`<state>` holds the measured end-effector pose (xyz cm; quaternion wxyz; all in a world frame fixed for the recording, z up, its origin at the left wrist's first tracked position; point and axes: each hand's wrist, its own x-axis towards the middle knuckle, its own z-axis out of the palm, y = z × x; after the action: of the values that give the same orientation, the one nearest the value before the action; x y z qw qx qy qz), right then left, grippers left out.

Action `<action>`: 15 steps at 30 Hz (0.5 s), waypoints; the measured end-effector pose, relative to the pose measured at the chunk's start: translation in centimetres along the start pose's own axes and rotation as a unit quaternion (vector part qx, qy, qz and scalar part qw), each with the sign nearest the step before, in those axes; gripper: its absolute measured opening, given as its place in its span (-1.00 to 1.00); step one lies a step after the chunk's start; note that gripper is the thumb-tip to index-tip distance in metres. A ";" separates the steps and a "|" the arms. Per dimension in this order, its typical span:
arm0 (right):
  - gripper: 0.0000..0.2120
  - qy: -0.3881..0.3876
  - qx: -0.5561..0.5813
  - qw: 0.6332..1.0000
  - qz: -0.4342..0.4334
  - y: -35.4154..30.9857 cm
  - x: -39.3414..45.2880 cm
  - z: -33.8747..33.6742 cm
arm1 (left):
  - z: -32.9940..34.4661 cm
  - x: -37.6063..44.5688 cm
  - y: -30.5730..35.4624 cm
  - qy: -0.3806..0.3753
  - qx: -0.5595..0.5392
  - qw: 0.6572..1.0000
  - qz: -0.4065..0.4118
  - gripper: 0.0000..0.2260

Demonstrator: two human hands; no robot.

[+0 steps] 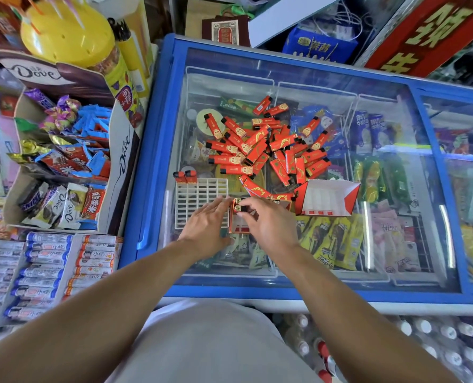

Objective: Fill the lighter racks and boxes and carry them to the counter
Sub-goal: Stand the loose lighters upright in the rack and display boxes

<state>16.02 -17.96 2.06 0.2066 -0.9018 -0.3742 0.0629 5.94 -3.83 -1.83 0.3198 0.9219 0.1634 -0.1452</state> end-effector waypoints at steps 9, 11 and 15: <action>-0.80 0.043 0.009 0.999 -0.001 -0.1 -0.2 -0.8 | 0.4 0.1 -0.1 0.000 0.005 1.000 0.003 -0.06; -0.87 0.051 0.042 0.998 0.019 0.2 0.9 -2.0 | 0.4 0.0 -0.1 0.002 0.006 1.000 -0.001 -0.07; -0.79 -0.080 0.038 0.985 0.148 3.2 5.7 -2.9 | 0.5 -0.1 -0.1 0.010 0.005 1.000 0.001 -0.08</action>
<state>22.95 -16.96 3.59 0.1983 -0.9309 -0.2493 0.1787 5.74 -4.09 -2.18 0.3141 0.9250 0.1645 -0.1366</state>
